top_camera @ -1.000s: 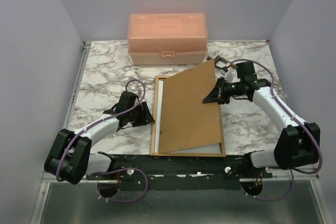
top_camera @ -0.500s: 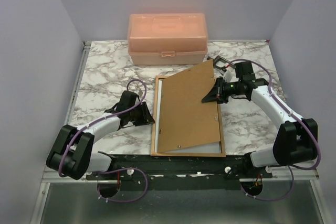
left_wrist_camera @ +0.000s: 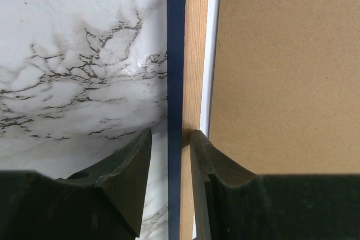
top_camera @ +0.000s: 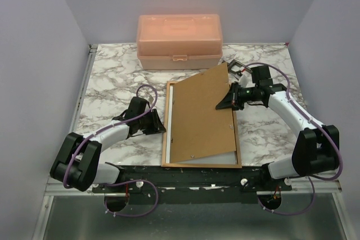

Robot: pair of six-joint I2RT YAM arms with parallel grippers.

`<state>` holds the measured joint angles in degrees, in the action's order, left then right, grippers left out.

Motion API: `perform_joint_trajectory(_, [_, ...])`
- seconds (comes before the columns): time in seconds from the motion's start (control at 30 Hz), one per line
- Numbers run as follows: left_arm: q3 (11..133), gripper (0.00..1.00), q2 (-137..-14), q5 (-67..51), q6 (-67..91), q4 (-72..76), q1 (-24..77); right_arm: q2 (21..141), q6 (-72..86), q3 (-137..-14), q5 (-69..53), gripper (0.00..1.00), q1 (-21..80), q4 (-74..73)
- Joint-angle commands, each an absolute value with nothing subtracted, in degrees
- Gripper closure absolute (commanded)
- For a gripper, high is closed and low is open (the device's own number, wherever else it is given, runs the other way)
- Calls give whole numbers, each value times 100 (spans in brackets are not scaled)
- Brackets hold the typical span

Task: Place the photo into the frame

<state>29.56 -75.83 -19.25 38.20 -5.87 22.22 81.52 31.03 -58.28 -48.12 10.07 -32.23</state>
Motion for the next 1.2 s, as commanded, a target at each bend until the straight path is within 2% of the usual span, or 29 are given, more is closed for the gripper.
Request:
perform_joint_trajectory(0.0, [3002,66,-7729,-1899,3735,-705,2227,8250,3087,-5898,-5115,99,1028,-2863])
perform_joint_trajectory(1.0, [3078,70,-7873,-1938,3762,-667,2294,8672,2804,-5016,-4802,99,1028,-2365])
perform_joint_trajectory(1.07, [3089,70,-7875,-1926,3762,-668,2294,8714,2764,-5018,-4695,95,1026,-2383])
perform_joint_trajectory(1.17, [3088,70,-7866,-1925,3762,-669,2300,8792,2660,-5033,-4576,78,1028,-2447])
